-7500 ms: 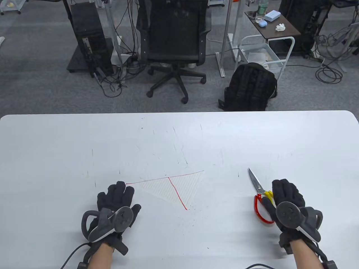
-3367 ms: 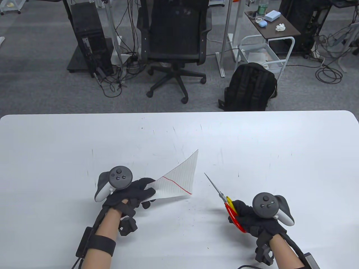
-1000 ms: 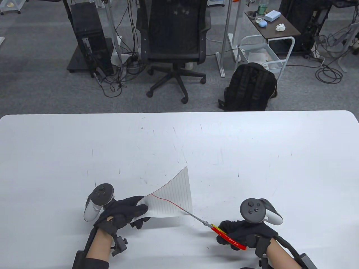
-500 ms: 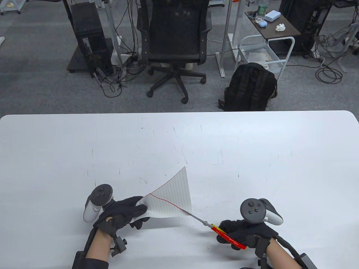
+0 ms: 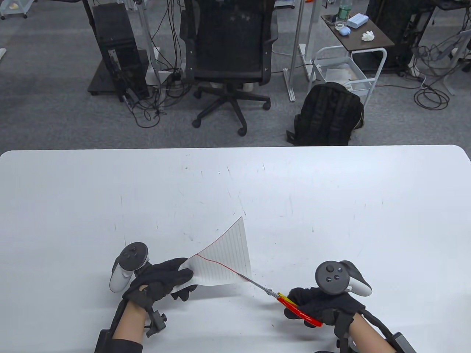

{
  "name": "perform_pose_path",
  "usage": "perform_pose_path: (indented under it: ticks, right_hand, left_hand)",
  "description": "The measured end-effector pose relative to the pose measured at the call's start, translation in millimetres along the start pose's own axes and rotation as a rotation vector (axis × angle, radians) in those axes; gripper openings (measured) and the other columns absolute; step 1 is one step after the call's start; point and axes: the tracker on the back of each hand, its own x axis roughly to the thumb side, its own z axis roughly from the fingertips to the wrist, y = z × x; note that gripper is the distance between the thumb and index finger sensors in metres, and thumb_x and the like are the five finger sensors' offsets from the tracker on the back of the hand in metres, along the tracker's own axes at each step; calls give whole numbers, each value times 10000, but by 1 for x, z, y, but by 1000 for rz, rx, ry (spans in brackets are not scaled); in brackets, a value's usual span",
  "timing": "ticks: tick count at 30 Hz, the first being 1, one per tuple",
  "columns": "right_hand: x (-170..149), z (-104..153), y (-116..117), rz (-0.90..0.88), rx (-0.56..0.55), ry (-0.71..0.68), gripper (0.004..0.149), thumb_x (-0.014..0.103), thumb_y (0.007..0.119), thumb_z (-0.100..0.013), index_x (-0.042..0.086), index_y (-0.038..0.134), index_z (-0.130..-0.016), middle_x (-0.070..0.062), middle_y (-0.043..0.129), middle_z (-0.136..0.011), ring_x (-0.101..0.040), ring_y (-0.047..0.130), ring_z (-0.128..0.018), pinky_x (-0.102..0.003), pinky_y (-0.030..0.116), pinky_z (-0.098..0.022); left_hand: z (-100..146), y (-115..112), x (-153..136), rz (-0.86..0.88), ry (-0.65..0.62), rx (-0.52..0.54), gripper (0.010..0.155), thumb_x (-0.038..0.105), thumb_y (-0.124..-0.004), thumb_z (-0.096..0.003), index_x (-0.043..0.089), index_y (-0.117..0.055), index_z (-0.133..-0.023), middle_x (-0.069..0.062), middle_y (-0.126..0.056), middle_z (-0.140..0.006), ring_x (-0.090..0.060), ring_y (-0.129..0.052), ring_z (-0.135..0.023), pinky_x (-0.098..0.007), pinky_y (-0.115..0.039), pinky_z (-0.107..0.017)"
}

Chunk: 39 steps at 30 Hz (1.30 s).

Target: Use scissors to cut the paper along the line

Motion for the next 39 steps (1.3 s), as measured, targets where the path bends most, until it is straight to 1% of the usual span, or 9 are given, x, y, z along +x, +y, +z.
perform_pose_path:
  ticks: [5, 7, 9, 14, 20, 25, 33, 36, 39]
  right_hand:
    - [0, 0, 0, 10, -17, -3, 592, 511, 659, -568, 26, 620, -906, -180, 843, -687, -128, 914, -360, -416, 691, -344]
    - [-2, -1, 1, -7, -8, 1, 593, 515, 658, -571, 28, 618, -908, -182, 840, -688, -130, 911, -360, -416, 688, -344]
    - [-3, -1, 2, -12, -6, -4, 604, 527, 657, -574, 26, 620, -909, -185, 840, -684, -131, 908, -357, -414, 686, -343]
    - [-5, -3, 5, -22, 52, 4, 678, 553, 634, -585, -2, 556, -966, -250, 776, -769, -219, 886, -459, -473, 659, -426]
    - [-6, -4, 6, -42, 55, -2, 691, 558, 624, -589, -8, 538, -976, -257, 767, -782, -228, 882, -478, -471, 657, -445]
    - [-5, -4, 8, -67, 83, -10, 704, 562, 606, -597, -17, 517, -988, -270, 748, -801, -239, 877, -504, -484, 654, -455]
    - [-5, -4, 7, -75, 82, -21, 706, 562, 601, -600, -19, 510, -990, -271, 743, -806, -240, 875, -509, -485, 654, -457]
    - [-5, -5, 7, -73, 75, -18, 703, 560, 599, -601, -20, 511, -989, -275, 740, -805, -239, 876, -508, -484, 655, -456]
    - [-5, -4, 6, -76, 59, -14, 695, 553, 598, -605, -23, 517, -986, -273, 748, -797, -239, 879, -501, -485, 656, -452]
  left_hand:
    - [0, 0, 0, 5, -3, -6, 379, 343, -702, -612, 205, -742, -962, 8, -994, -639, -91, -1031, -430, -210, -856, -323]
    - [1, 0, 0, 25, 3, -32, 388, 343, -691, -618, 185, -730, -970, 5, -981, -635, -89, -1016, -421, -214, -846, -322]
    - [1, 0, 0, 27, 2, -30, 394, 344, -687, -620, 168, -729, -971, 6, -976, -627, -88, -1008, -411, -215, -841, -318]
    - [-1, -2, 0, 14, 7, -36, 396, 345, -684, -620, 168, -726, -972, 9, -976, -625, -85, -1007, -410, -214, -841, -319]
    - [-2, -4, -1, 21, 9, -35, 396, 346, -683, -622, 171, -723, -975, 9, -974, -632, -84, -1006, -419, -215, -841, -325]
    - [-5, -9, 6, 6, -23, -27, 395, 350, -681, -622, 172, -722, -972, 18, -974, -624, -72, -1002, -406, -207, -839, -319]
    - [-10, -18, 12, -24, -31, -53, 394, 351, -678, -624, 173, -719, -974, 19, -975, -626, -70, -1003, -408, -204, -840, -321]
    - [-11, -20, 13, -33, -17, -30, 394, 355, -679, -623, 171, -722, -968, 29, -982, -614, -60, -1015, -398, -190, -848, -304]
    - [-12, -21, 13, -18, -20, -33, 394, 353, -678, -624, 169, -721, -969, 27, -982, -616, -64, -1015, -399, -190, -847, -305]
